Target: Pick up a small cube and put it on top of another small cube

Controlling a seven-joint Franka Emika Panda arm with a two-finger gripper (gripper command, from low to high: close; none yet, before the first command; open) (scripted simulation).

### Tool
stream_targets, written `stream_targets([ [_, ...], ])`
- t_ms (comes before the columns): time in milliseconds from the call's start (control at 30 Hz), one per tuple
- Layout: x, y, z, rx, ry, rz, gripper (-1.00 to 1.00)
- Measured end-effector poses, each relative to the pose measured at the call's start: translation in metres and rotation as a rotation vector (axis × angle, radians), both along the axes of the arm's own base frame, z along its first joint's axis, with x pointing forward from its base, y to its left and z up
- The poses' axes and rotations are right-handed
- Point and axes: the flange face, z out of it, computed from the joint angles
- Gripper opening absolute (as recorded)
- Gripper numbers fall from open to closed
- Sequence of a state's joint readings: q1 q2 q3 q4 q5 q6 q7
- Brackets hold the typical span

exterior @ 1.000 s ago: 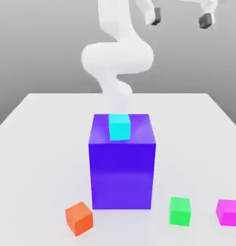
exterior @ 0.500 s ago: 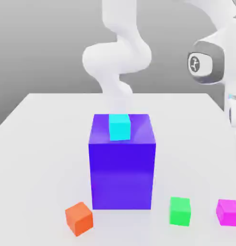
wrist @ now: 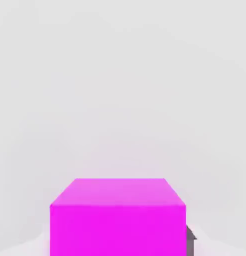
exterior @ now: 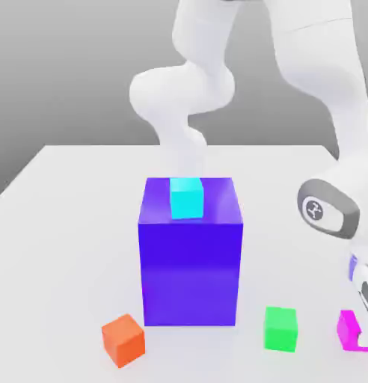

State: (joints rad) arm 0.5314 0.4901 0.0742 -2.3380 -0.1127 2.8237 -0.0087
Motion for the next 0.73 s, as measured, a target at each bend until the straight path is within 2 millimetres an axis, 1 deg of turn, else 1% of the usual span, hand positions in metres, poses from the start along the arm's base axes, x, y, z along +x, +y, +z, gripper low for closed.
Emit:
stream_targets([
  [33,0.000,0.000,0.005,0.000,0.000,0.001,-1.00],
  [67,0.001,0.001,0.014,0.000,0.000,0.001,-1.00],
  [167,0.000,0.000,0.051,0.000,0.000,0.001,-1.00],
  [200,0.001,-0.005,0.062,-0.001,-0.001,-0.012,-1.00],
  [267,0.004,-0.034,0.080,-0.005,-0.004,-0.077,-1.00],
  [367,0.003,-0.082,0.101,-0.006,-0.005,-0.192,-1.00],
  [400,0.002,-0.100,0.107,-0.005,-0.004,-0.234,-1.00],
  [433,0.002,-0.121,0.112,-0.003,-0.002,-0.288,-1.00],
  [467,0.000,-0.126,0.109,-0.001,0.000,-0.302,-1.00],
  [500,-0.001,-0.128,0.101,0.000,0.000,-0.306,-1.00],
  [600,-0.002,-0.129,0.069,0.001,0.000,-0.309,-1.00],
  [633,-0.003,-0.130,0.058,0.001,0.000,-0.310,1.00],
  [733,-0.003,-0.130,0.058,0.001,0.000,-0.310,1.00],
])
